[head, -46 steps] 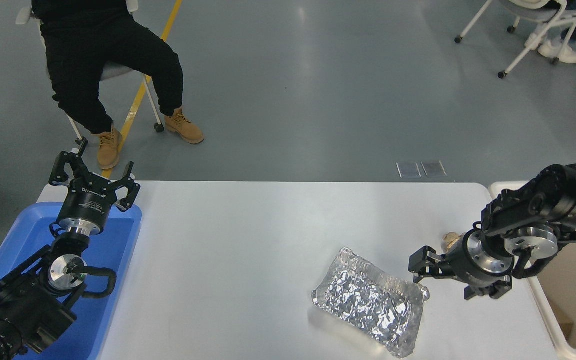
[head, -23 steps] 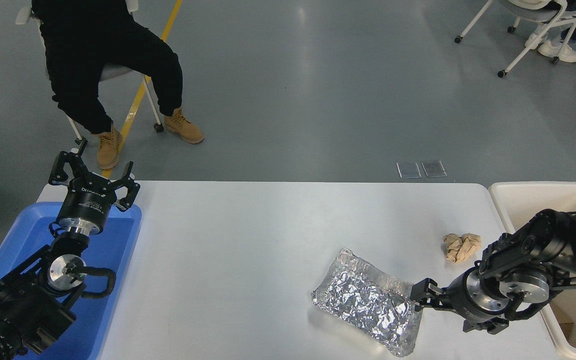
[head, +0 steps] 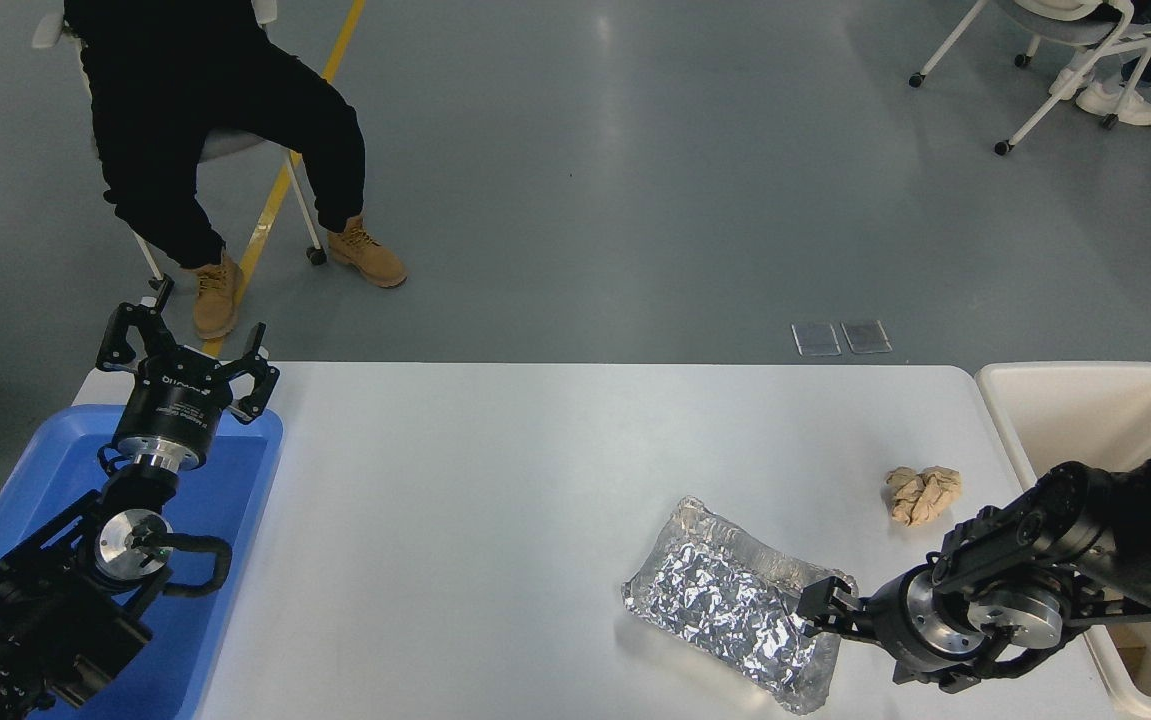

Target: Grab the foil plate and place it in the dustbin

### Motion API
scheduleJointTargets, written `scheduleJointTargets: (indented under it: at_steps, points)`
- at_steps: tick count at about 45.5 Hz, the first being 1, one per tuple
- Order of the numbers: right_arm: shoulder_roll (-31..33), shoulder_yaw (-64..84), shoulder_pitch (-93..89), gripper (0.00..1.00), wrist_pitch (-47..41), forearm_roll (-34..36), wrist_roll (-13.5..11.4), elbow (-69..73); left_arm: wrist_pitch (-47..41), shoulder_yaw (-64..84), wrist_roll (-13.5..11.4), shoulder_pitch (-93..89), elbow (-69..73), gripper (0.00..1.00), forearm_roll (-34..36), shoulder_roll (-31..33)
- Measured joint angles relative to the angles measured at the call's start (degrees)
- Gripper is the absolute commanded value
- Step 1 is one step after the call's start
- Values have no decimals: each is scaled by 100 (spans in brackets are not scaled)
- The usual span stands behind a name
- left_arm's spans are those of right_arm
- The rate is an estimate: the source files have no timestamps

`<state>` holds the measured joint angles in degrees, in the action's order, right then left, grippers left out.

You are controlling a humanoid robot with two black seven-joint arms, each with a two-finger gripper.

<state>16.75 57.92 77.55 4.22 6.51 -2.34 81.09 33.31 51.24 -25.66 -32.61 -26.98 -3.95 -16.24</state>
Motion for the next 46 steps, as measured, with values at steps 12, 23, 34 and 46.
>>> scheduleJointTargets:
  at_steps: [12, 23, 34, 46]
  points:
    - [-32, -81, -275, 13, 457, -294, 9, -102, 0, 0, 0, 0, 0, 99, -1, 0]
    - [-39, -95, -354, 0, 623, -607, 13, -122, 0, 0, 0, 0, 0, 99, -1, -1]
    - [-6, -68, -376, 0, 666, -721, 21, -121, 0, 0, 0, 0, 0, 99, -1, -2]
    - [219, -27, -66, 0, 540, -910, 26, -96, 0, 0, 0, 0, 0, 99, -1, -1]
